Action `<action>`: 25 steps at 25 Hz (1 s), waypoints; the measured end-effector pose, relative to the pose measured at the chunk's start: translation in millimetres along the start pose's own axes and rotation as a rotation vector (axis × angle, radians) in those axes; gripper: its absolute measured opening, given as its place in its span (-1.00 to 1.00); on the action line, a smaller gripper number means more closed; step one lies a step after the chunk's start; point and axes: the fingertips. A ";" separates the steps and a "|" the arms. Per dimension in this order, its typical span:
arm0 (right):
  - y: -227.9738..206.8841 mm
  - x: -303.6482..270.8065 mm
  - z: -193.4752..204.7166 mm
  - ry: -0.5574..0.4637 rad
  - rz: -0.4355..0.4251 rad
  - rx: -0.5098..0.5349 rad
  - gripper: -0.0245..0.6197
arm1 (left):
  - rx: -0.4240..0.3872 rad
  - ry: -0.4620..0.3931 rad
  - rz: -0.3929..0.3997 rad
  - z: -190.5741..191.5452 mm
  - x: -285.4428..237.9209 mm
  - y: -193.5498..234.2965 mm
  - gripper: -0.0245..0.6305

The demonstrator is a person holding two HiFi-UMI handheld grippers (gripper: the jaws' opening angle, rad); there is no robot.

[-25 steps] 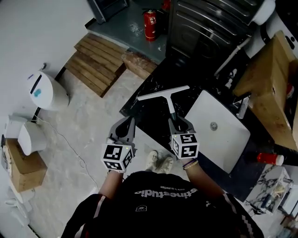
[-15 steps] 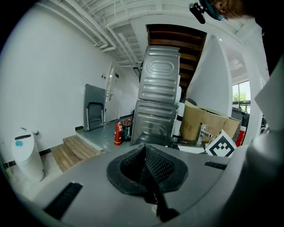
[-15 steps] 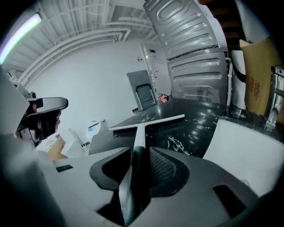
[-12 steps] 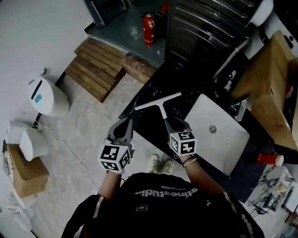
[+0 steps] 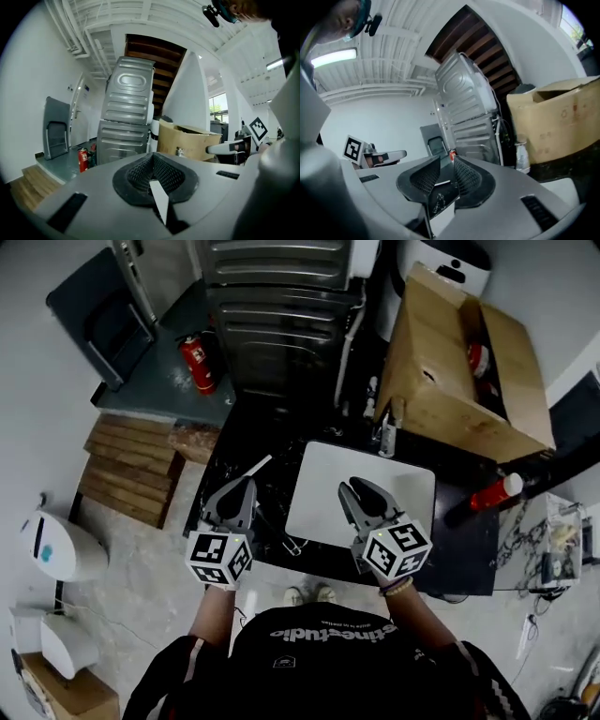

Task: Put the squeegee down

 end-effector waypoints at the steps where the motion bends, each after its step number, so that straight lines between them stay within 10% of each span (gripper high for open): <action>1: -12.0 17.3 -12.8 -0.030 0.021 -0.006 -0.56 | -0.010 -0.009 0.021 -7.3 -9.1 -8.8 -0.88; 16: -139.2 217.4 -79.4 -0.178 0.432 0.026 -0.79 | -0.054 -0.132 0.367 -93.2 -95.5 -177.4 -0.88; 25: -138.0 229.4 -84.9 -0.203 0.446 0.088 -0.80 | -0.084 -0.129 0.373 -93.1 -100.4 -192.0 -0.88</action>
Point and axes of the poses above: the fingertips, and each gripper's own axes: x backward along the fingers, y to its left, z out of its underside, and after that the axes turned 12 degrees about z, right-handed
